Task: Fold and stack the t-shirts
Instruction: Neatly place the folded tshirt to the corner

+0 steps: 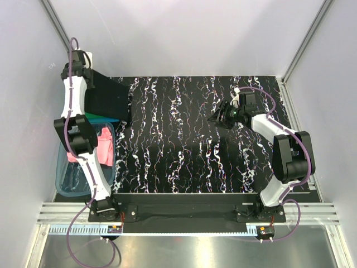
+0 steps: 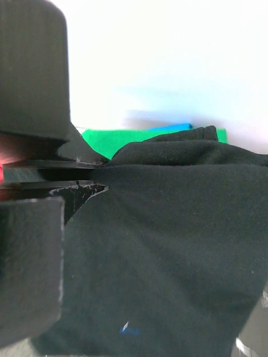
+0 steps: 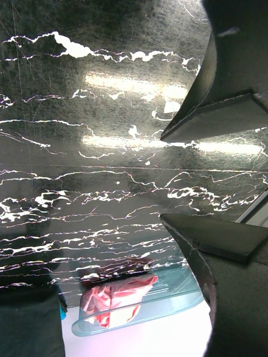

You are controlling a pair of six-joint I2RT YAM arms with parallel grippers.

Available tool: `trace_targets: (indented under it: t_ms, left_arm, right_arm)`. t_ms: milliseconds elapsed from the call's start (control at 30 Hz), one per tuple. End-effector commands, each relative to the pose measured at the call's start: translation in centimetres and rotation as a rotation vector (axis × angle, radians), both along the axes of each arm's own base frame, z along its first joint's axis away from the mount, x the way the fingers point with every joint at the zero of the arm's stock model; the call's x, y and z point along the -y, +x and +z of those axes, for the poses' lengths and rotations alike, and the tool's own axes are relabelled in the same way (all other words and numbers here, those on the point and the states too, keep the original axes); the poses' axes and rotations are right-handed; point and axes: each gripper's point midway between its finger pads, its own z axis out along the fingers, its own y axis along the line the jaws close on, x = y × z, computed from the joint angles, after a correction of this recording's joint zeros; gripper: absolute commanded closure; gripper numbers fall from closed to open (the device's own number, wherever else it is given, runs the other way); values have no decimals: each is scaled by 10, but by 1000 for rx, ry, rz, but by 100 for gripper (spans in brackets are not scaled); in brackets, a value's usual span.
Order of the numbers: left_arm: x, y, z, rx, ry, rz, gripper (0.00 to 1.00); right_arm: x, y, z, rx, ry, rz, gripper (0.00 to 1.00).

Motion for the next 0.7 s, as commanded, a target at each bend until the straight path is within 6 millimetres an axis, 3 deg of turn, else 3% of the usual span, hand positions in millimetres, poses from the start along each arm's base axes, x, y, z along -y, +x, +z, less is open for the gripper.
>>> trace_targets:
  t_ms: [0,167,300,333,367,400,467,567,633,667]
  left_arm:
    - [-27,14,3,67,37,29,100]
    - [-60,14,-25,42,44,119,98]
    - [-75,16,-38,43,38,163,84]
    - [-77,17,-36,53,32,174,76]
    - [-78,20,-29,74,34,184,56]
    - [-77,21,-26,87,22,187,48]
    - [-71,23,-12,122,-13,194,37]
    - [-54,23,16,192,-76,201,27]
    - [-40,18,15,186,-104,206,1]
    - [-31,15,23,191,-116,198,1]
  right_arm:
    - [-2,15,14,73,-12,2,39]
    - [-3,16,9,62,-9,6,38]
    - [-3,16,11,67,-13,2,38]
    - [-3,15,11,67,-13,2,38]
    - [-3,15,11,71,-15,4,38]
    - [-2,16,11,70,-17,1,38]
    - [-1,16,9,67,-24,-1,38]
    - [-1,15,7,54,-32,4,38]
    - [-1,16,11,62,-36,7,37]
    - [1,15,11,57,-44,4,37]
